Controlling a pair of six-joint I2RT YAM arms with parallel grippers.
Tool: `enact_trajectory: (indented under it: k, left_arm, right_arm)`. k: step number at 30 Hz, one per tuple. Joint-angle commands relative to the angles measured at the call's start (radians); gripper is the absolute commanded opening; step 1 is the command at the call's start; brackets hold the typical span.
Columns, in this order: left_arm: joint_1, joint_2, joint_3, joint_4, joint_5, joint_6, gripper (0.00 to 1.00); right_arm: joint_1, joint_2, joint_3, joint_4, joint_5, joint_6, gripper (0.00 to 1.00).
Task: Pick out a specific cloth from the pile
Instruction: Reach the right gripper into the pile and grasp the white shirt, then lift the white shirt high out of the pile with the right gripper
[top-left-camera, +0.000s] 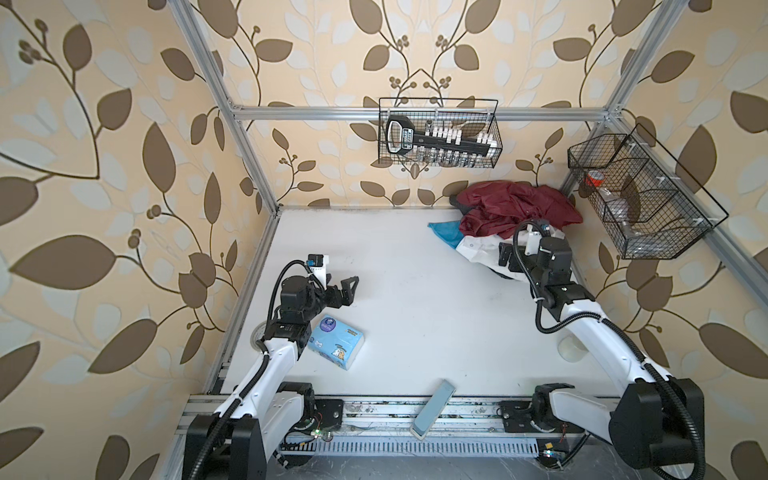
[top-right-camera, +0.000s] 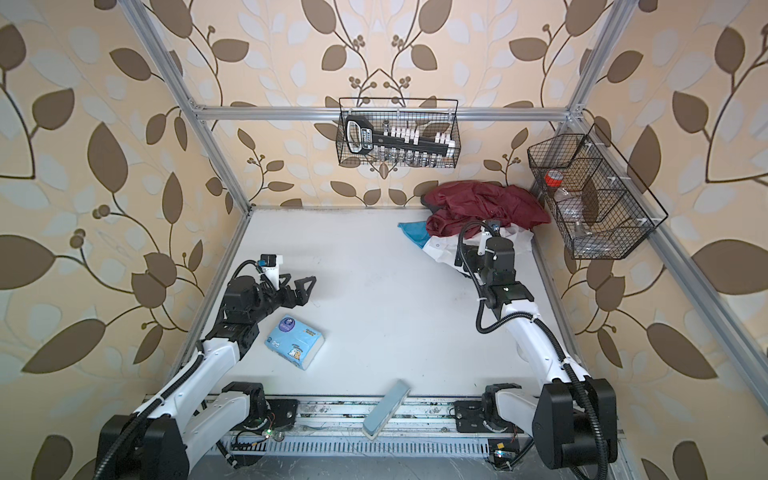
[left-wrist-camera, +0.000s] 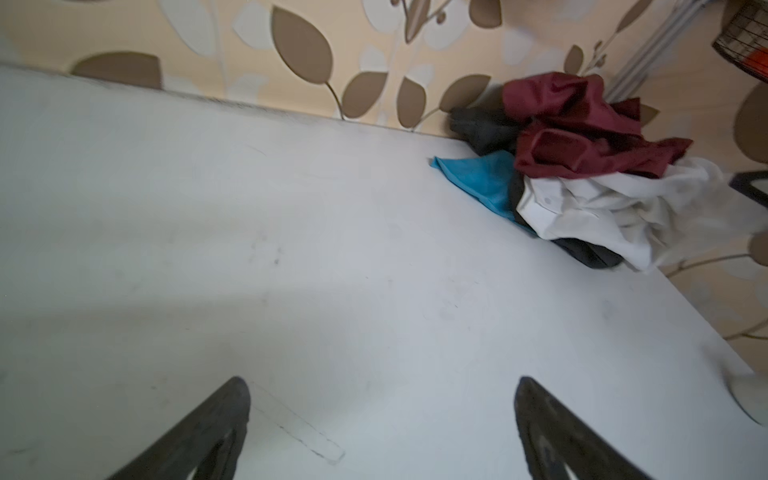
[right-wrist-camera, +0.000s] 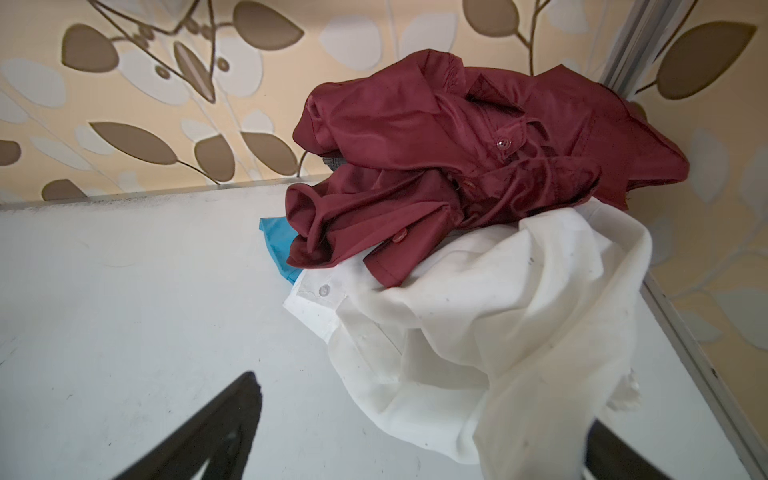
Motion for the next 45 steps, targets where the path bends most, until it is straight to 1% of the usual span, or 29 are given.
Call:
enact_trajectory:
  k: [1, 4, 7, 11, 13, 21, 23, 24, 26, 28, 30, 31, 34, 35, 38, 45]
  left_arm:
    - [-0.021, 0.043, 0.083, -0.026, 0.271, 0.028, 0.99]
    - [-0.035, 0.072, 0.109, -0.052, 0.342, 0.051, 0.99]
    - [-0.048, 0.078, 0.12, -0.064, 0.372, 0.066, 0.99]
    - [-0.054, 0.067, 0.121, -0.07, 0.373, 0.074, 0.99]
    - [-0.057, 0.057, 0.119, -0.07, 0.372, 0.077, 0.99]
    - [-0.068, 0.019, 0.112, -0.068, 0.353, 0.089, 0.99]
    - [-0.07, 0.014, 0.11, -0.068, 0.35, 0.091, 0.99]
    - [-0.069, 0.013, 0.11, -0.068, 0.349, 0.09, 0.99]
    - [-0.071, 0.011, 0.112, -0.07, 0.346, 0.091, 0.99]
    - [-0.071, 0.008, 0.11, -0.071, 0.343, 0.091, 0.99]
    - [-0.072, 0.003, 0.109, -0.07, 0.343, 0.091, 0.99]
    - [-0.072, 0.002, 0.108, -0.07, 0.342, 0.091, 0.99]
    - [-0.076, -0.003, 0.106, -0.071, 0.338, 0.093, 0.99]
    - [-0.076, -0.005, 0.106, -0.073, 0.337, 0.094, 0.99]
    - [-0.08, -0.014, 0.105, -0.074, 0.33, 0.094, 0.99]
    - [-0.097, -0.047, 0.1, -0.082, 0.31, 0.101, 0.99]
  right_arm:
    - [0.005, 0.035, 0.063, -0.221, 0.023, 0.01, 0.99]
    - [0.004, 0.04, 0.093, -0.268, 0.016, 0.015, 0.99]
    - [-0.009, 0.057, 0.112, -0.267, 0.076, 0.013, 1.0]
    - [-0.046, 0.158, 0.172, -0.28, 0.077, -0.003, 1.0]
    - [-0.057, 0.225, 0.211, -0.281, 0.098, -0.004, 1.0]
    - [-0.064, 0.456, 0.349, -0.272, 0.117, -0.003, 1.0]
    - [-0.064, 0.487, 0.364, -0.267, 0.126, 0.0, 0.97]
    - [-0.064, 0.498, 0.368, -0.263, 0.129, 0.003, 0.92]
    - [-0.064, 0.512, 0.37, -0.257, 0.129, 0.004, 0.75]
    - [-0.064, 0.524, 0.37, -0.249, 0.139, 0.004, 0.63]
    - [-0.067, 0.537, 0.368, -0.242, 0.149, 0.004, 0.46]
    - [-0.068, 0.54, 0.369, -0.24, 0.149, 0.006, 0.39]
    - [-0.068, 0.523, 0.369, -0.248, 0.15, 0.009, 0.08]
    - [-0.068, 0.511, 0.366, -0.246, 0.155, 0.009, 0.0]
    - [-0.068, 0.452, 0.363, -0.247, 0.18, 0.01, 0.0]
    - [-0.069, 0.252, 0.359, -0.247, 0.208, 0.002, 0.0]
